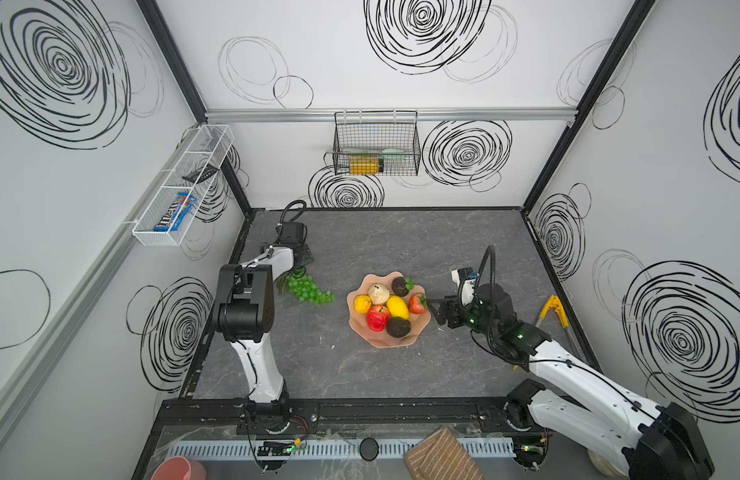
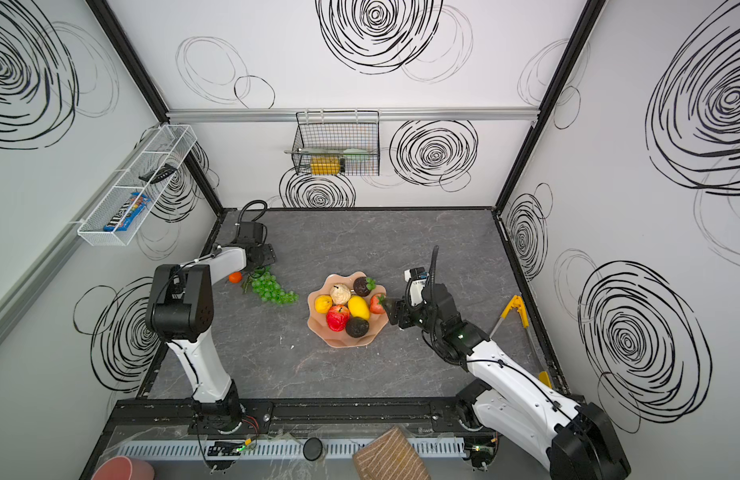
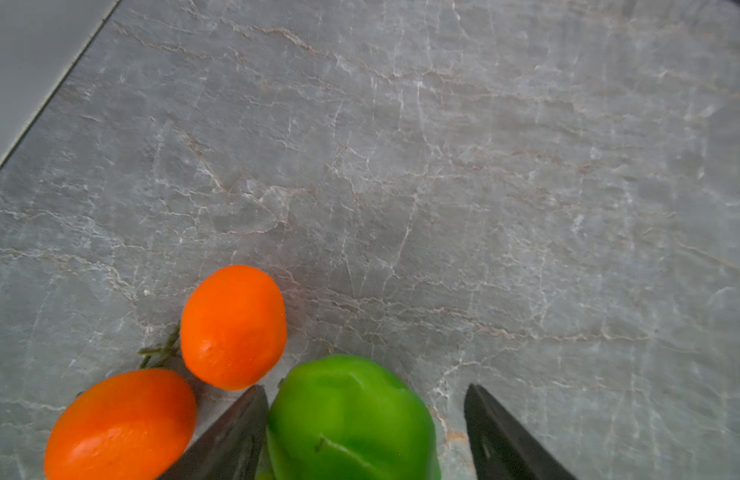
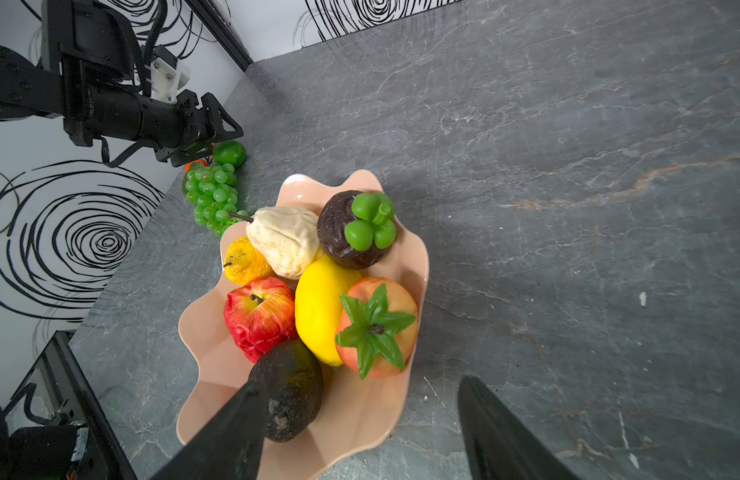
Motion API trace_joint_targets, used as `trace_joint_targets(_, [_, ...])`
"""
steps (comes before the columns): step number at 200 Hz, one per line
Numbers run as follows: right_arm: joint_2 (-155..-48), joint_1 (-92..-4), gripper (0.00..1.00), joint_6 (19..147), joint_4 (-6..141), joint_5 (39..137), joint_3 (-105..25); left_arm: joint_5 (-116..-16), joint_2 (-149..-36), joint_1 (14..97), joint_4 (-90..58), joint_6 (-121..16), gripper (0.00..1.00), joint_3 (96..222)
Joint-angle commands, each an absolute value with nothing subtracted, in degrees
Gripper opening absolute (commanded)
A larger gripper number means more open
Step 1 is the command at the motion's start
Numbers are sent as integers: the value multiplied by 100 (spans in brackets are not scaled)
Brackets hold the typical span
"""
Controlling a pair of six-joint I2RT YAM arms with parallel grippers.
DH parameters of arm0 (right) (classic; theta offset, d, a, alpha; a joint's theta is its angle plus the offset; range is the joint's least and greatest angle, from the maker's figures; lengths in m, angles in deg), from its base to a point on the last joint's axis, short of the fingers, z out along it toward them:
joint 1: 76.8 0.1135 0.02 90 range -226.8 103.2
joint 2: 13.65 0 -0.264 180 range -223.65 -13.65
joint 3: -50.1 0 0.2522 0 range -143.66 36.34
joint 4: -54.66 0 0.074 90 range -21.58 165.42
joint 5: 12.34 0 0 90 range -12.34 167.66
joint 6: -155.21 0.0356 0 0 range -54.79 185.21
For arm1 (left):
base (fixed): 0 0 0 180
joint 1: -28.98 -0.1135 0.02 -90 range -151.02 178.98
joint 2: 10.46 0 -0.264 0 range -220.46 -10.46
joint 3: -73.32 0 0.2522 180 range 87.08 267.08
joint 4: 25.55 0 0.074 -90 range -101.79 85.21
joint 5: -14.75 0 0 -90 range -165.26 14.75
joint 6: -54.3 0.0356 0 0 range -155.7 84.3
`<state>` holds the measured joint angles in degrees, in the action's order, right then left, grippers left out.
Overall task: Place and organize the fake fruits in the fruit bowl
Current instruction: 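Lower the left gripper onto the green lime and close on it, then lift the green lime and carry it over the bowl with the left gripper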
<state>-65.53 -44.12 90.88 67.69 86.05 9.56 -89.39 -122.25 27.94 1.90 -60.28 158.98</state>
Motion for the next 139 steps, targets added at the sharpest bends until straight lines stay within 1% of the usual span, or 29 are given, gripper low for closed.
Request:
trace_joint_targets(1, [-6574, -4437, 76, 9076, 6665, 8601, 1019, -9100, -12393, 2845, 438, -5850, 81, 16055])
trace_joint_targets(35, [-6591, -4435, 76, 9079, 6657, 8594, 1016, -9081, -12486, 2880, 517, -5831, 79, 16154])
trace_joint_targets(82, [-6579, -4437, 76, 9076, 6686, 8593, 986, -8942, -12421, 2898, 393, -5851, 69, 16121])
trace_joint_targets(139, [-6538, -4437, 76, 9078, 6705, 8651, 930, -8612, -11692, 2974, -83, -5942, 68, 15761])
